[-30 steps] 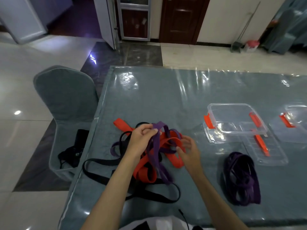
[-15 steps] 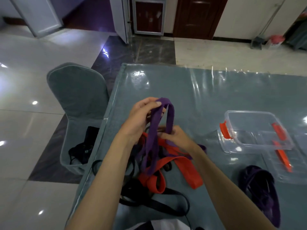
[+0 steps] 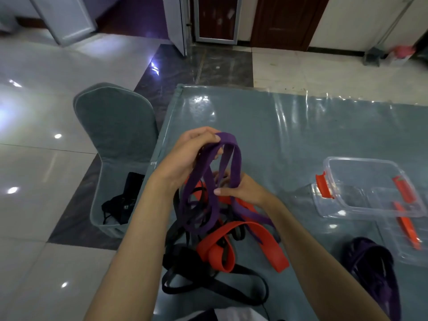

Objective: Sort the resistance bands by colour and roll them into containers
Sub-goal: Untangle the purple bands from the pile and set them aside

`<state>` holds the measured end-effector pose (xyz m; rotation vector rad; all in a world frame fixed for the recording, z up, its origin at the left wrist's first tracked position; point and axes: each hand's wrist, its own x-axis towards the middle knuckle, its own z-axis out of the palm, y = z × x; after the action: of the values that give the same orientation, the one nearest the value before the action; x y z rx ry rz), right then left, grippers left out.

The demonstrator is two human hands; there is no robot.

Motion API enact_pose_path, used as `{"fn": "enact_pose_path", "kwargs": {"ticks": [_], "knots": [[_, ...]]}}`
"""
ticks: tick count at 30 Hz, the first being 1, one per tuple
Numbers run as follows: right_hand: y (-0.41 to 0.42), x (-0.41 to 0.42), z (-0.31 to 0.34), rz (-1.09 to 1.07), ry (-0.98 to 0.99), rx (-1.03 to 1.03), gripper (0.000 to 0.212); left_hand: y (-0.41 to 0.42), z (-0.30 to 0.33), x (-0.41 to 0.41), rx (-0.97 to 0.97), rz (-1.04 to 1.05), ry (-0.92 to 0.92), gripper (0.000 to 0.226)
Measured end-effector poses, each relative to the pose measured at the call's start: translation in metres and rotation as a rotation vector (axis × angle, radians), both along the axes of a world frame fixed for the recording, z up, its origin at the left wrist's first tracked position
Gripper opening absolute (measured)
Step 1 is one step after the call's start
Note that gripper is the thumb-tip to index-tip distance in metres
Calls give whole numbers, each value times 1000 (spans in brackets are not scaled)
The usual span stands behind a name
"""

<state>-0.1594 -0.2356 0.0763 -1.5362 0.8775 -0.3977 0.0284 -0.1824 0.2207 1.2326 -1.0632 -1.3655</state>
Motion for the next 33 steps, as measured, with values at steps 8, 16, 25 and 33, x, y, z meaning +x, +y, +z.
{"fn": "enact_pose_path", "kwargs": {"ticks": [8,16,25,33], "knots": [[-11,-43,45,-278,-117,-141,5,17,1,35,-51,127,18,16],[-11,-53,118,-559,-299,-197,15,35,-18,28,-37,147,-311,23],[-3,-25,150,-702,-623,-75,19,33,-60,-11,-52,80,-265,21],[4,2,143,-620,-667,-19,31,28,-69,-51,-3,-46,-358,73]]}}
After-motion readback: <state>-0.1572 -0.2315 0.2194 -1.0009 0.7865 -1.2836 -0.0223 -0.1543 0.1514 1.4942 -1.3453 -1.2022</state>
